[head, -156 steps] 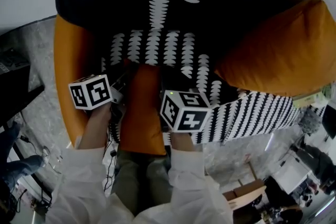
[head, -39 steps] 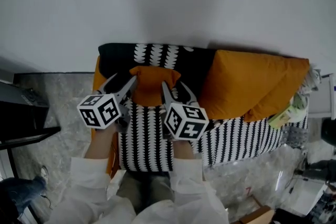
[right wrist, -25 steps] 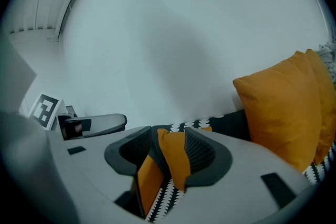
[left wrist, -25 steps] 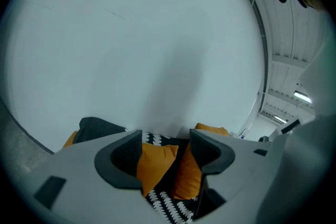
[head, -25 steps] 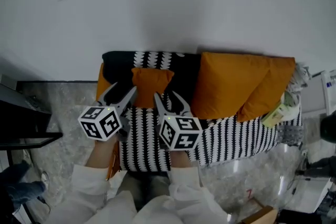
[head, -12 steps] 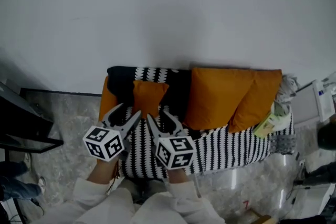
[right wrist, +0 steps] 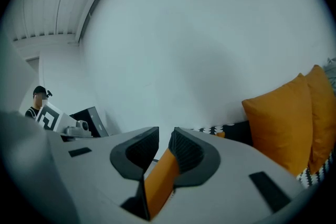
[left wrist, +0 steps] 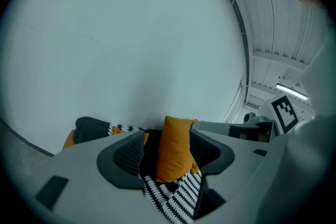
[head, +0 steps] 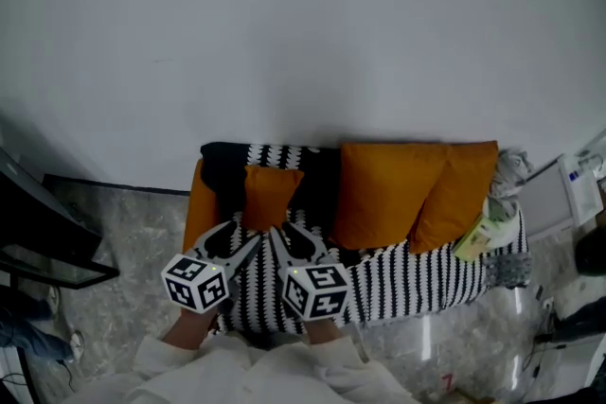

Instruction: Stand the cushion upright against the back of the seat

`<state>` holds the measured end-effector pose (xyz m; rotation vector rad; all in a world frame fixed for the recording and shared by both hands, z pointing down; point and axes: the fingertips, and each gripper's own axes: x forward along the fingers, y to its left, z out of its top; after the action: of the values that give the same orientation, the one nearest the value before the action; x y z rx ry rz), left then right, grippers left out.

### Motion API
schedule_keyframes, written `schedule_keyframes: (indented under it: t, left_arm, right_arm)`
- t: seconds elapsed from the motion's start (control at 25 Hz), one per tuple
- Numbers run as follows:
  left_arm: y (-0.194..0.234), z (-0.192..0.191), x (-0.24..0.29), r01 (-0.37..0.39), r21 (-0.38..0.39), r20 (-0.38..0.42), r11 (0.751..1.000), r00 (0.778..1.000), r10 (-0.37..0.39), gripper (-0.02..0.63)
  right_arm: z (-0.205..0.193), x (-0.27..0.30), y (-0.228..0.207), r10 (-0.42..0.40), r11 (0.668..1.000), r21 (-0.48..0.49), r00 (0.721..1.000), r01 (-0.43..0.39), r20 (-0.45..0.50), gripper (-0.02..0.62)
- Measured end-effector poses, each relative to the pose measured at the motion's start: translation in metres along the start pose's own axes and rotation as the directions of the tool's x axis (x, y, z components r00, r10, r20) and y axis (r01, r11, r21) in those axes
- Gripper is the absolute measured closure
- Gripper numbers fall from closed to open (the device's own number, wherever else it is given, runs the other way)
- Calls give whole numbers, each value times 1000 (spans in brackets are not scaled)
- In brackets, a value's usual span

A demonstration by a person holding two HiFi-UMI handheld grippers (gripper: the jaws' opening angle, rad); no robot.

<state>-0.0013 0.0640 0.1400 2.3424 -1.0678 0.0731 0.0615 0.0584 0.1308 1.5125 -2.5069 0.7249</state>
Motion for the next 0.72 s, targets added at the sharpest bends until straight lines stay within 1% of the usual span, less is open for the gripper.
schedule_keyframes:
  t: [0.08, 0.16, 0.28, 0.36, 0.44, 0.52, 0.56, 0.64, 0.72]
  left_arm:
    - [-2, -3, -7, 5, 8, -12, 1000, 1000, -5, 334]
    - [-6, -6, -13, 15, 23, -24, 1000, 1000, -14, 343]
    - [-13, -6, -19, 28, 33, -19, 999, 999, -28, 362]
    - [-16, -7, -20, 40, 35, -13, 999, 999, -40, 375]
    - [-20, -7, -20, 53, 46, -11, 998, 999, -52, 405]
    - [-23, -6, -21, 61, 68, -9, 996, 998, -61, 466]
    - [-25, -5, -21, 65, 82, -8, 994, 998, -65, 483]
    - [-27, -1, -21, 73, 116, -7, 991, 997, -73, 516]
    - [-30, 1, -19, 76, 137, -9, 988, 997, -76, 535]
  right_arm:
    - [0, -4, 3, 1, 1000, -23, 1000, -1, -6, 512]
    - [-4, -8, 9, 21, 999, -36, 1000, -21, -15, 530]
    - [-10, -13, 17, 57, 998, -17, 998, -58, -23, 547]
    - [-14, -15, 22, 74, 997, -23, 997, -75, -32, 559]
    - [-16, -17, 27, 87, 994, -66, 995, -90, -43, 567]
    - [-17, -19, 31, 94, 989, -111, 994, -99, -48, 572]
    - [-17, -20, 32, 96, 987, -122, 994, -101, -46, 574]
    - [-13, -21, 31, 101, 986, -128, 994, -104, -34, 578]
    - [-8, -22, 30, 105, 986, -126, 994, -107, -21, 580]
